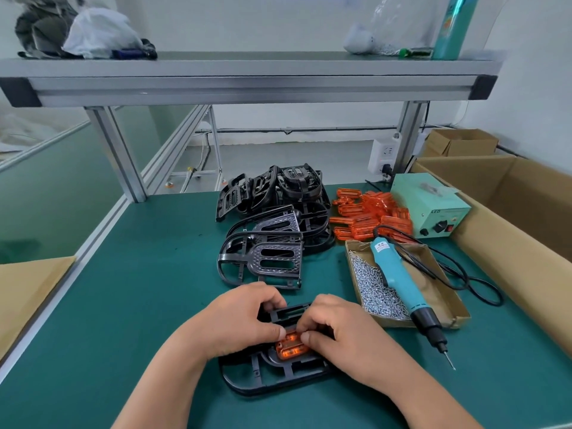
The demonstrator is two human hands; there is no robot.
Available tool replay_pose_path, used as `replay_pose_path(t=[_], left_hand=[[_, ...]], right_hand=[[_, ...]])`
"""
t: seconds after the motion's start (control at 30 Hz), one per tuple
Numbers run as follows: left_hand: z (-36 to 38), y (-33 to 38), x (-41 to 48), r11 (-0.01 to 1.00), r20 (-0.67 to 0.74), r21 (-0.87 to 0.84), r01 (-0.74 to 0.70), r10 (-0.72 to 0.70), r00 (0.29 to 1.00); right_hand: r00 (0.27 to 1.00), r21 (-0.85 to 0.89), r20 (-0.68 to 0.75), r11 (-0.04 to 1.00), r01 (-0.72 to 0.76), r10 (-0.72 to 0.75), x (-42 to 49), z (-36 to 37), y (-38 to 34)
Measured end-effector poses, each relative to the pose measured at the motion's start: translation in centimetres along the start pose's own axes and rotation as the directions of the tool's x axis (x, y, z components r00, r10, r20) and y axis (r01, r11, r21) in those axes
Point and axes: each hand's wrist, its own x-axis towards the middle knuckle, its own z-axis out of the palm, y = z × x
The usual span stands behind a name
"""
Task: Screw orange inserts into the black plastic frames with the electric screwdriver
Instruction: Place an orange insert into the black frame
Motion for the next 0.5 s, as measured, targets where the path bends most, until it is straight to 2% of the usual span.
replay_pose_path(t=[0.1, 0.23, 0.33, 0.43, 0.5], left_hand=[[0.2, 0.1, -0.1, 1.0, -0.013, -0.023, 0.004, -0.004, 1.0], [0.3, 0.3, -0.2, 0.999, -0.005, -0.042, 0.01, -0.01, 1.0], [0.2, 0.3, -0.2, 0.999, -0.005, -0.04, 0.01, -0.01, 1.0], [0.4, 0.5, -0.1, 0.999, -0.008, -0.039, 0.0, -0.001, 1.0], [0.7, 0.7, 0.0, 0.999, -0.006, -0.034, -0.011, 0.011, 1.0]], right_hand=[[0.995, -0.018, -0.099, 1.0, -0.015, 0.013, -0.7, -0.7, -0.7], [0.937, -0.085, -0.348, 0.994, -0.07, 0.036, -2.1, -3.7, -1.3], [0.854, -0.258, -0.508, 0.926, -0.277, 0.113, -3.0, -7.1, 0.2], [0.827, -0.446, -0.436, 0.712, -0.542, 0.356, -4.0, -9.4, 2.7], [0.812, -0.527, -0.362, 0.618, -0.584, 0.458, -4.5, -10.0, 4.1]])
